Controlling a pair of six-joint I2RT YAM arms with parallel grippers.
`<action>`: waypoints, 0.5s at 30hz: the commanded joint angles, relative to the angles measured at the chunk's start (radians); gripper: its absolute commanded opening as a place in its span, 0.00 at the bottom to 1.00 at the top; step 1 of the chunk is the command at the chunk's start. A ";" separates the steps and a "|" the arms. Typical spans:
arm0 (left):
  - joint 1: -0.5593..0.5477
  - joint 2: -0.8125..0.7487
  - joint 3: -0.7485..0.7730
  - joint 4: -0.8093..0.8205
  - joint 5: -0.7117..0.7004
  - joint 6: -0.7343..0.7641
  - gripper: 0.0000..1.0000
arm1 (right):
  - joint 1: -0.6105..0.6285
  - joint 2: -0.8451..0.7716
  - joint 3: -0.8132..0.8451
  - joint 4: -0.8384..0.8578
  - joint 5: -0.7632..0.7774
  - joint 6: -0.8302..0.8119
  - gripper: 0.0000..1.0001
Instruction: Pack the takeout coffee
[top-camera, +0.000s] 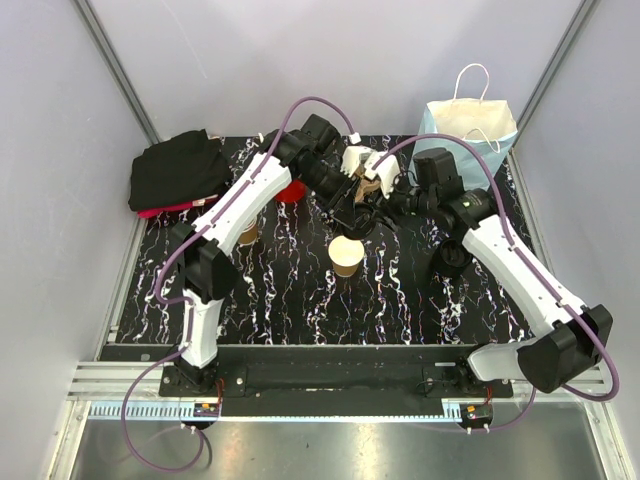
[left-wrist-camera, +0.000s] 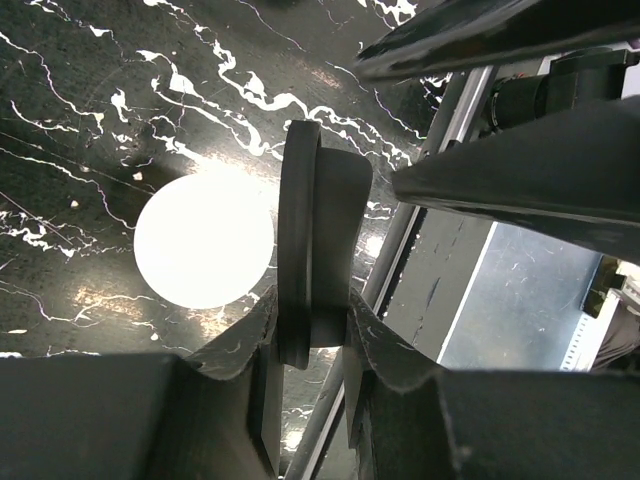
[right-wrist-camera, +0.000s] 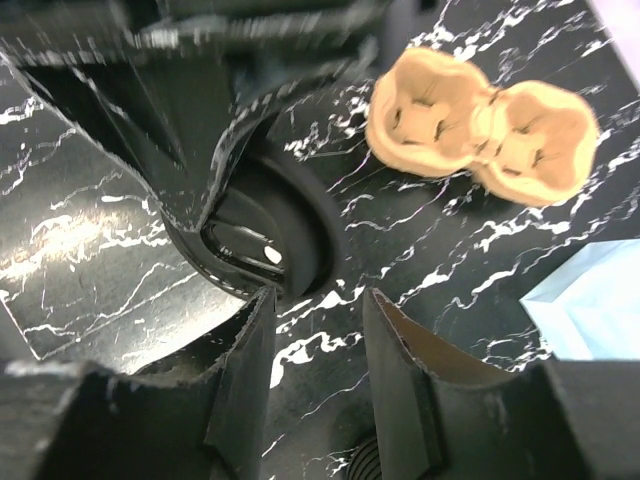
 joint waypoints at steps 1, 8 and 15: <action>0.002 -0.043 -0.004 0.022 0.044 -0.017 0.20 | 0.022 -0.026 -0.031 0.064 0.006 -0.015 0.45; -0.014 -0.051 -0.013 0.024 0.032 -0.015 0.22 | 0.033 -0.018 -0.041 0.093 0.009 0.002 0.42; -0.021 -0.051 -0.012 0.025 0.029 -0.015 0.22 | 0.049 -0.020 -0.077 0.128 0.038 0.013 0.41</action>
